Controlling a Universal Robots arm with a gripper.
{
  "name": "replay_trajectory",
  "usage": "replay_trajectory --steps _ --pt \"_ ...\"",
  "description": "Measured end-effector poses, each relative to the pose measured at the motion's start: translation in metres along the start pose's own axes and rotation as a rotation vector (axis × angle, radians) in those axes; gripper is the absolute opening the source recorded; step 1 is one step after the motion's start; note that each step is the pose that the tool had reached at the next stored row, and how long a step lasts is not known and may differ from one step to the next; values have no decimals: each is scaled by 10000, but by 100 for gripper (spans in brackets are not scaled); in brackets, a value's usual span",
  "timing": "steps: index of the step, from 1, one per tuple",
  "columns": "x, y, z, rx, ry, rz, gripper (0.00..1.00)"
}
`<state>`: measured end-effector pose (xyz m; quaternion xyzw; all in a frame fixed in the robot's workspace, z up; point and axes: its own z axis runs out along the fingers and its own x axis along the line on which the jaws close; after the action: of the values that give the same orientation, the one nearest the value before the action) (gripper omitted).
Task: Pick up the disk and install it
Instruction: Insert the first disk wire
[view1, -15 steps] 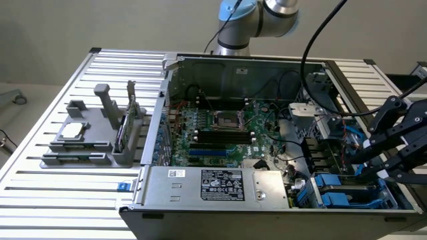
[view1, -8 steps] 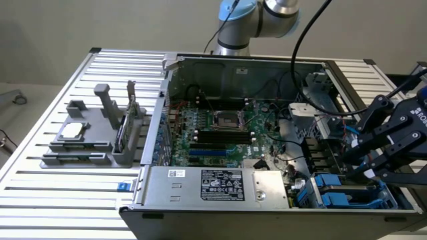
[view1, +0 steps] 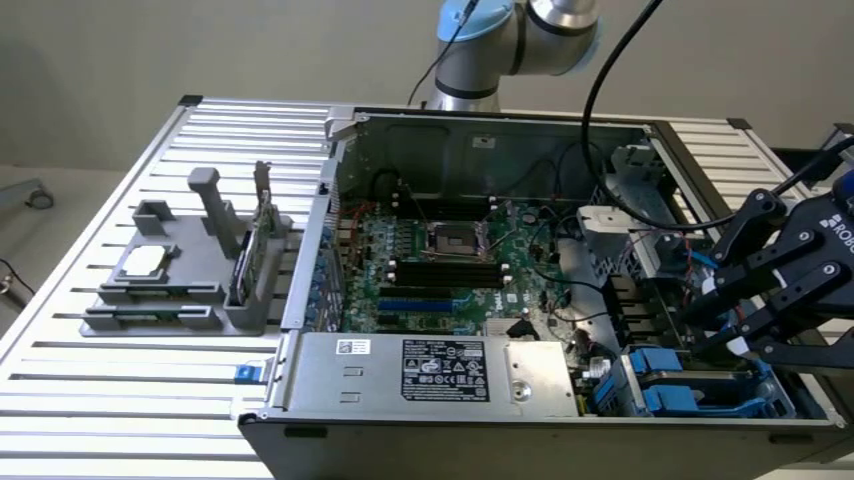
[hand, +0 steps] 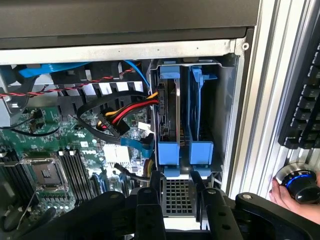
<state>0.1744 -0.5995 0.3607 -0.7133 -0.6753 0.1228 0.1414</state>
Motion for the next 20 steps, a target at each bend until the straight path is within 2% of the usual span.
replay_trajectory --steps 8,10,12,15,16,18,20 --pt "3 -1 -1 0 -1 0 36" --pt "20 -2 0 -22 0 -1 36" --pt "34 -6 3 -117 7 -3 36" --pt "50 -11 5 -382 24 -15 36" --pt "53 -15 7 -436 35 -21 36" --pt "57 -30 13 -487 45 -26 36" --pt "59 -46 17 -504 54 -29 36"
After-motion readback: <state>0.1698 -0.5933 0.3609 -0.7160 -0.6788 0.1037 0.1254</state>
